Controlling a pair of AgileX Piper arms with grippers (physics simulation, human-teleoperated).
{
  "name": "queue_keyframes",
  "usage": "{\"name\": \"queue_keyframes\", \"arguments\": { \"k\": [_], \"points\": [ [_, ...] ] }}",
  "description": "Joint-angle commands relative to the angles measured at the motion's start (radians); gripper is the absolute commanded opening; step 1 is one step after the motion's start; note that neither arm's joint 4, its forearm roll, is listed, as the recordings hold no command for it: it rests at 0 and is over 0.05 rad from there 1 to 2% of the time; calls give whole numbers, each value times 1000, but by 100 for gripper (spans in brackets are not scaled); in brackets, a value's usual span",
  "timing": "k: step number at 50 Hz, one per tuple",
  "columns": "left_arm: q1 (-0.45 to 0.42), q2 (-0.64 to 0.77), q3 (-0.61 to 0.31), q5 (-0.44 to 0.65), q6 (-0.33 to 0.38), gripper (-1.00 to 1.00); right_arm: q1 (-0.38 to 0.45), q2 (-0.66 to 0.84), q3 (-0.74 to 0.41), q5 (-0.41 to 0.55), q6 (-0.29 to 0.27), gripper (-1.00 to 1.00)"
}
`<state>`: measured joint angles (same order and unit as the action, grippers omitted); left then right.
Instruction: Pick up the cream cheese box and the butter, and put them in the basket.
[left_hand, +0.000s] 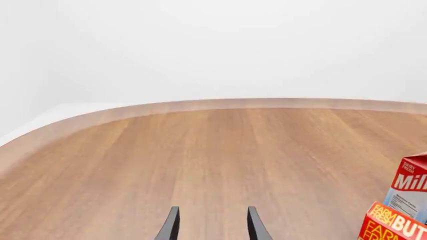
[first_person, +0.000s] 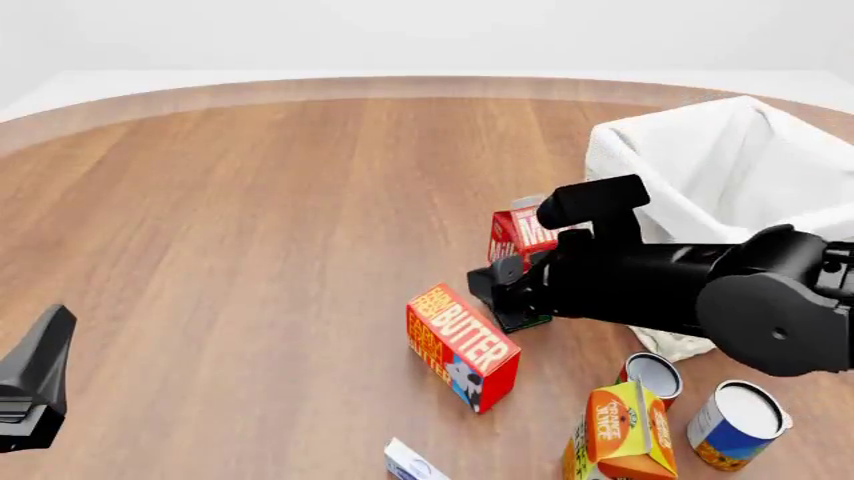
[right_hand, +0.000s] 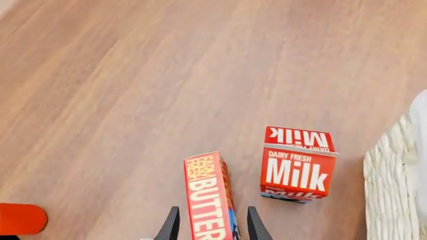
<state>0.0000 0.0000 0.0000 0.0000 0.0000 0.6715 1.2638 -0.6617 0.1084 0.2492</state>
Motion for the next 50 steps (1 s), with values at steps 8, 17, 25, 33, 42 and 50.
{"name": "queue_keyframes", "arguments": {
  "k": [8, 17, 25, 33, 42, 50],
  "points": [
    [0, 0, 0, 0, 0, 100, 7, 47, 46, -47, 19, 100],
    [0, 0, 0, 0, 0, 100, 7, 81, 57, -67, 15, 100],
    [0, 0, 0, 0, 0, 100, 16, 128, 46, -84, 14, 100],
    [0, 0, 0, 0, 0, 100, 28, 162, 42, -98, 25, 100],
    [0, 0, 0, 0, 0, 100, 33, 191, 45, -118, 32, 100],
    [0, 0, 0, 0, 0, 100, 61, 211, 42, -121, 43, 100]
  ]
}}
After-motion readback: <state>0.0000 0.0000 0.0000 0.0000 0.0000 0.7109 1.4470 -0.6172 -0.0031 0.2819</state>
